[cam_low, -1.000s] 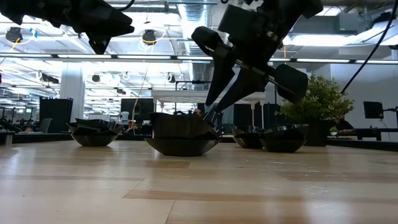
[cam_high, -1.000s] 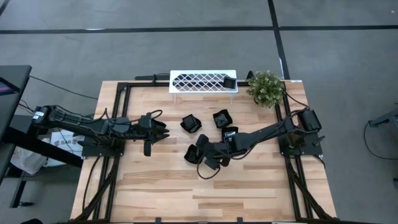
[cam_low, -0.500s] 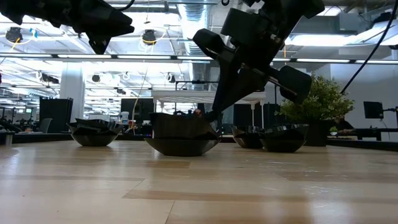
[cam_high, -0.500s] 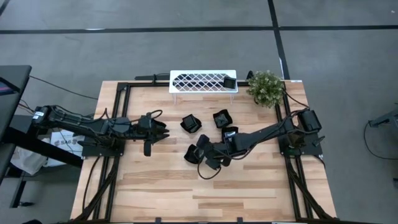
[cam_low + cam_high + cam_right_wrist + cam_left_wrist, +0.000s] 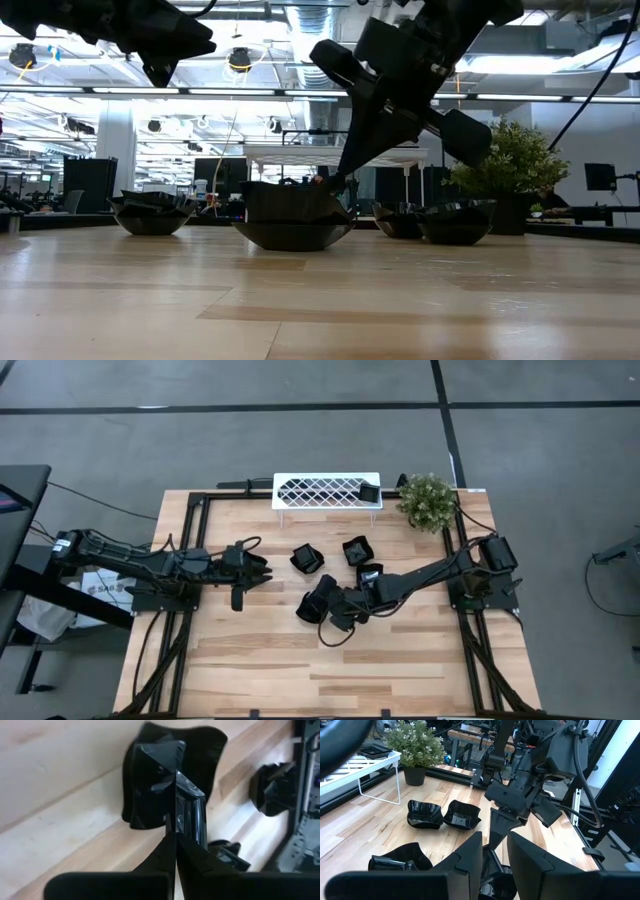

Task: Pick & Place Mini shaped plates
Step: Stack the black square plate on top of the black square plate on the shelf

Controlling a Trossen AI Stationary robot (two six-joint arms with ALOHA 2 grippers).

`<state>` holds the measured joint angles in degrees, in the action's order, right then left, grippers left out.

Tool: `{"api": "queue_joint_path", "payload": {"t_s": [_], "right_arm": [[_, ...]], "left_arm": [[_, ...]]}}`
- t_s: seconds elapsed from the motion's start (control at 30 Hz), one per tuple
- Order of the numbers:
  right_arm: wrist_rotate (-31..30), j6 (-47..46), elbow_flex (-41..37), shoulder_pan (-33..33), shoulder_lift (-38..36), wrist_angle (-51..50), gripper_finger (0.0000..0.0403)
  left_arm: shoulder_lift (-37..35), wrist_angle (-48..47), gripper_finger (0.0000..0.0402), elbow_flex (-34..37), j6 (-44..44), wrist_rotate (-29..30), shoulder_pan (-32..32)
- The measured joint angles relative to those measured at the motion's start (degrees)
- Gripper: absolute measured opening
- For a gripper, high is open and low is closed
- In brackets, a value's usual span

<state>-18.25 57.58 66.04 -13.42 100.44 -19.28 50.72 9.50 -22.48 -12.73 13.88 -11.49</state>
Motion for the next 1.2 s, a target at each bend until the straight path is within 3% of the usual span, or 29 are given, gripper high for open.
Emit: {"api": "queue_joint_path", "payload": {"t_s": [0.33,0.53,0.83,1.0,1.2], "right_arm": [[-4.20,-0.54,0.59,-0.84,-0.80,-3.75,0.0001],[-4.96,-5.81,1.66,-0.77,-4.81,-6.13,0.0001],[-16.62,-11.53,0.65,0.65,-13.19,-12.14,0.0000],[-23.42,-14.03,-1.71,4.70,-20.53,-12.40,0.0000],[-24.82,-16.18,-6.78,15.07,-30.02,-12.19,0.0000]], "left_arm": [[0.01,0.00,0.0093,0.00,0.00,0.00,0.00],[0.02,0.40,0.0093,0.00,0.00,-0.01,0.00],[0.02,1.51,0.0093,-0.02,0.00,-0.02,0.00],[0.02,1.72,0.0093,-0.02,0.00,-0.02,0.01],[0.02,1.84,0.0093,-0.02,0.01,-0.02,0.00]]}}
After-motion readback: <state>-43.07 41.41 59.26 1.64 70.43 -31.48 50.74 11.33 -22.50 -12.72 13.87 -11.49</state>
